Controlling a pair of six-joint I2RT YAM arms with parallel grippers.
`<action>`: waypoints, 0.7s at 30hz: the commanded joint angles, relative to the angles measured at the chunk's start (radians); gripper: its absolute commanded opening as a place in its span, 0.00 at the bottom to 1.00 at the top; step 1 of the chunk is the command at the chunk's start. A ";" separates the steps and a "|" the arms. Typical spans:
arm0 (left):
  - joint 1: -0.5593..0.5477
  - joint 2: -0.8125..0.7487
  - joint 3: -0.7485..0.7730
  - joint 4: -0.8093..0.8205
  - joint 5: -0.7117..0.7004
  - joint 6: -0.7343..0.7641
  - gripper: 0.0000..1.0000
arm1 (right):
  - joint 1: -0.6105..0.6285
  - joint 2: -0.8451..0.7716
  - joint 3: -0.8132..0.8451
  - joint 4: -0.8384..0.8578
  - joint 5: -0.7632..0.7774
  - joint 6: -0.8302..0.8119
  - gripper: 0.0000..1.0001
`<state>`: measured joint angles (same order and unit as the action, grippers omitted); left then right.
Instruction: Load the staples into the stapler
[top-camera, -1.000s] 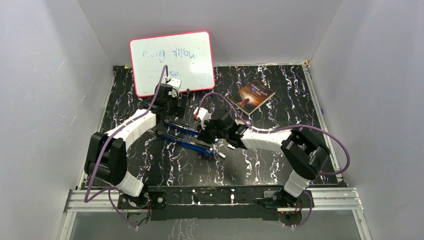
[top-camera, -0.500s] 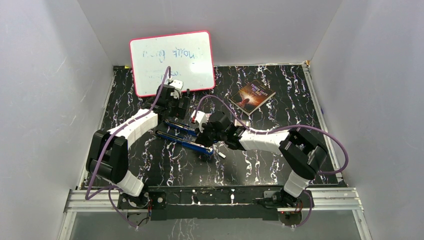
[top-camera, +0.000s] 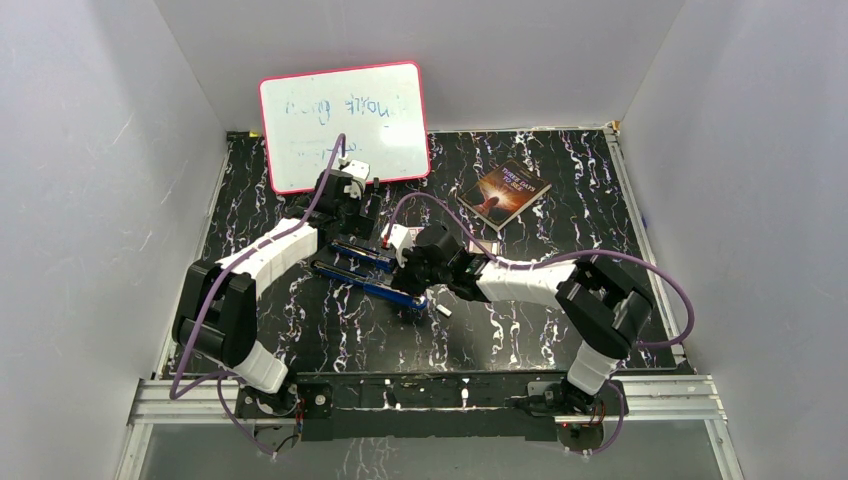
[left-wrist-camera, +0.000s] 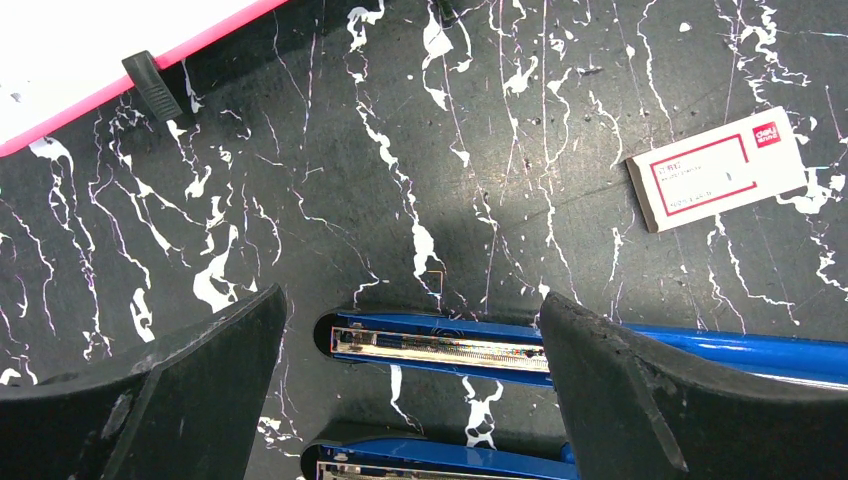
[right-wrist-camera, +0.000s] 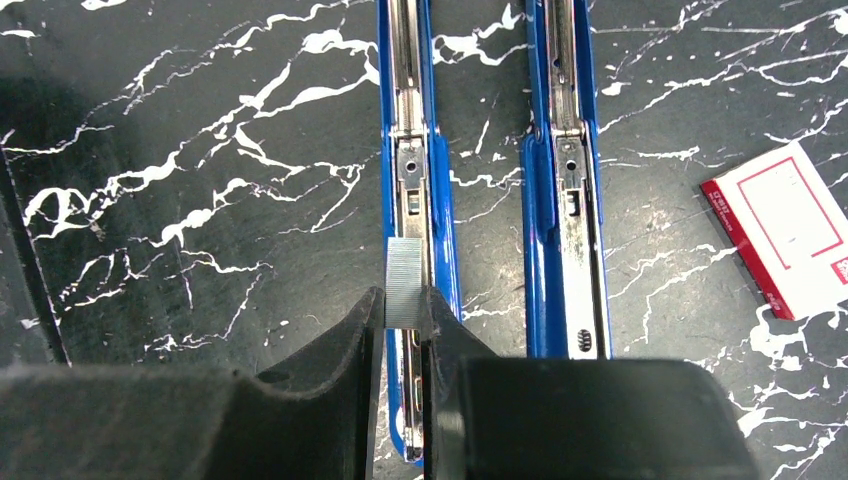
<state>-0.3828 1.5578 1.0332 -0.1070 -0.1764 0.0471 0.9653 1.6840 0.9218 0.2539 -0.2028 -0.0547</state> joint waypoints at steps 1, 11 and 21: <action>-0.005 -0.019 0.014 -0.009 -0.013 0.012 0.98 | 0.007 0.011 0.022 -0.005 0.019 0.009 0.00; -0.007 -0.019 0.013 -0.010 -0.014 0.015 0.98 | 0.007 0.036 0.037 -0.022 0.016 0.010 0.00; -0.007 -0.021 0.013 -0.011 -0.015 0.017 0.98 | 0.009 0.048 0.046 -0.046 0.031 0.011 0.00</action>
<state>-0.3840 1.5578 1.0332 -0.1070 -0.1768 0.0528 0.9691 1.7123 0.9222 0.2070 -0.1825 -0.0540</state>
